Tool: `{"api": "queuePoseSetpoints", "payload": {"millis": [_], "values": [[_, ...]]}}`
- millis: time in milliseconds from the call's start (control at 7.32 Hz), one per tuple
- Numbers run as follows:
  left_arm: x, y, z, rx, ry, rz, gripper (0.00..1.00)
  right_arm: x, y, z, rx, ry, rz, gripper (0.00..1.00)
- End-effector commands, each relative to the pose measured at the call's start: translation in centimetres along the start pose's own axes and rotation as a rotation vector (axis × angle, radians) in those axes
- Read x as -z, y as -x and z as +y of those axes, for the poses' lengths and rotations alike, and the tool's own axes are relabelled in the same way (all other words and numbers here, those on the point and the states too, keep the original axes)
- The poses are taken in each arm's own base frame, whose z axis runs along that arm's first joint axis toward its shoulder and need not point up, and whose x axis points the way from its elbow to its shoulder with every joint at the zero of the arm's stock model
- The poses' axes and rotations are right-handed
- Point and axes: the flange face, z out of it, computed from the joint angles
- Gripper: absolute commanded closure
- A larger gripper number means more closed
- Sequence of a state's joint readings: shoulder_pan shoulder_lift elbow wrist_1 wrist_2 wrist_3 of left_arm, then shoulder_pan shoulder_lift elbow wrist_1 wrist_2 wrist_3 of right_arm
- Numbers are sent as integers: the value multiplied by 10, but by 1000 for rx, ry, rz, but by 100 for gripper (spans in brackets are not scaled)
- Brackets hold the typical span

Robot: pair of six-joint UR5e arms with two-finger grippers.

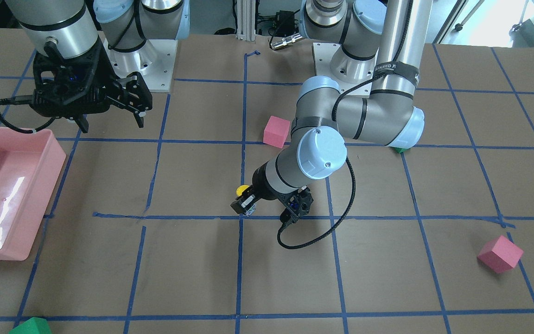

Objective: Align button upright
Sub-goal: 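Rotate the switch yellow cap up and set it down with the left gripper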

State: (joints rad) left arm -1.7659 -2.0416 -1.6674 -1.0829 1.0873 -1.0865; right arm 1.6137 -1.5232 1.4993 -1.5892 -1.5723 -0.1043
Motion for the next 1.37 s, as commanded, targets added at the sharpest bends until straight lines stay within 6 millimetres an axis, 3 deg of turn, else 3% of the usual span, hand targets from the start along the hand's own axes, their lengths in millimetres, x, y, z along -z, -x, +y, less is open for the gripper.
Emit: {"api": "queuePoseSetpoints", "payload": {"millis": [0, 410, 683, 820, 956, 1230], "values": [[-25, -9, -25, 109, 111, 10, 100, -1, -1, 1, -2, 2, 0, 0], [-32, -8, -31, 127, 157, 22, 100, -2, -1, 1, -2, 4, 0, 0], [-31, -8, -32, 115, 149, 24, 51, -3, -1, 0, -1, 5, -1, 0], [-31, -8, -33, 118, 148, 23, 4, -3, 0, 1, 0, 7, -1, 0], [-25, -9, -30, 110, 141, 30, 3, -5, -1, 1, -1, 9, -1, 0], [10, -9, -23, 85, 80, 61, 2, -5, -1, 1, 5, 9, -1, 0]]}}
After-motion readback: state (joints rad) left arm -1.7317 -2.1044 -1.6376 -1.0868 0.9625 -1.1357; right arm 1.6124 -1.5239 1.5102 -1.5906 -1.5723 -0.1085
